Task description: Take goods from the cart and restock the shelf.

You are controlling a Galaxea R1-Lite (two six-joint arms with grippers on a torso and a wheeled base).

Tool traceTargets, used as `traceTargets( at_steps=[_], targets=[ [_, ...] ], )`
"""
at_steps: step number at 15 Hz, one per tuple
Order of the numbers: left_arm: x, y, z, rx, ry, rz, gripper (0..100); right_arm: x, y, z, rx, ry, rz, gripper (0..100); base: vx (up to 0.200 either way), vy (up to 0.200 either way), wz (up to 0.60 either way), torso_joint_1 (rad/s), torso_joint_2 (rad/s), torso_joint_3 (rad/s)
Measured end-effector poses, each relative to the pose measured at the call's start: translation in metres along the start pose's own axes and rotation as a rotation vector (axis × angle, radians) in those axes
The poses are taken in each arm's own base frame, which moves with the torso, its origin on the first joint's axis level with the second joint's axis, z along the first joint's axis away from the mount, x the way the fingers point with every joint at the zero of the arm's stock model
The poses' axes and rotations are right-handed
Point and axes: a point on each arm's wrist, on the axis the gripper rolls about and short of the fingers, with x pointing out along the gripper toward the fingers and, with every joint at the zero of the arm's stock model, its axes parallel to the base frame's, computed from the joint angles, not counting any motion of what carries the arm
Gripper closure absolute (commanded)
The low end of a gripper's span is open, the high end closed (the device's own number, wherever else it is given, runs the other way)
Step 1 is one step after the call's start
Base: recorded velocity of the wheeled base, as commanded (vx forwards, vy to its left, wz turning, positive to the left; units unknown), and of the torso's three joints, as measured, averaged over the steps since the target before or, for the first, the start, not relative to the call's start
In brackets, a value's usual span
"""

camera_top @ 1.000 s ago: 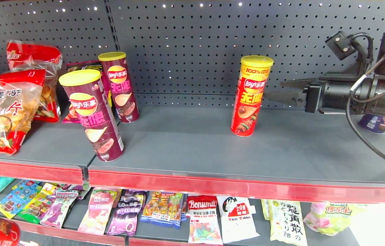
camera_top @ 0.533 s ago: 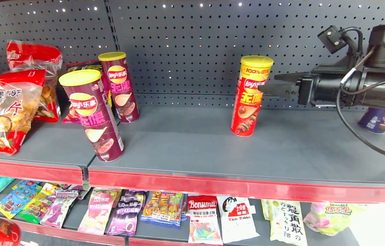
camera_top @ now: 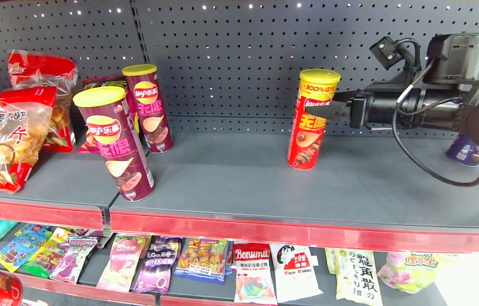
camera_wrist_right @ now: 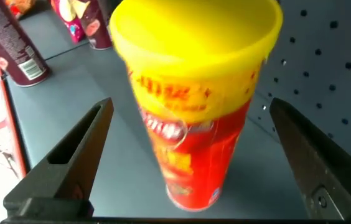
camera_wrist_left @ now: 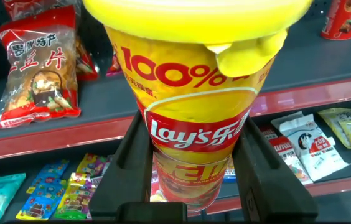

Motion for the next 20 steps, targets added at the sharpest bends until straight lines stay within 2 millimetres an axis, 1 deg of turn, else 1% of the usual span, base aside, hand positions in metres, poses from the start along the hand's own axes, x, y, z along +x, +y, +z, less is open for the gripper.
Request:
traceTargets(
  at_steps=[5, 6, 10, 13, 16, 18, 20],
  targets=[
    [0.0, 0.0, 0.0, 0.0, -0.002, 0.003, 100, 0.012, -0.008, 0.004, -0.013, -0.015, -0.002, 0, 0.0, 0.0, 0.0, 0.0, 0.0, 0.0],
    [-0.001, 0.0, 0.0, 0.0, -0.003, 0.003, 100, 0.015, -0.008, 0.003, -0.013, -0.012, -0.005, 100, 0.0, 0.0, 0.0, 0.0, 0.0, 0.0],
    [-0.001, 0.0, 0.0, 0.0, -0.003, 0.004, 100, 0.019, -0.007, -0.001, -0.016, -0.003, -0.002, 100, 0.0, 0.0, 0.0, 0.0, 0.0, 0.0],
    [-0.001, 0.0, -0.001, 0.0, -0.003, 0.003, 100, 0.012, 0.003, 0.0, -0.011, 0.01, -0.026, 100, 0.0, 0.0, 0.0, 0.0, 0.0, 0.0],
    [-0.001, 0.0, -0.002, 0.0, -0.001, 0.003, 100, -0.011, 0.025, 0.003, -0.009, 0.02, -0.083, 100, 0.0, 0.0, 0.0, 0.0, 0.0, 0.0],
    [-0.001, 0.0, -0.003, 0.0, 0.002, 0.002, 100, -0.028, 0.044, 0.008, -0.018, 0.019, -0.158, 100, 0.0, 0.0, 0.0, 0.0, 0.0, 0.0],
    [0.0, -0.001, -0.005, 0.0, 0.012, 0.0, 100, -0.041, 0.066, 0.01, -0.015, 0.015, -0.174, 100, 0.0, 0.0, 0.0, 0.0, 0.0, 0.0]
  ],
)
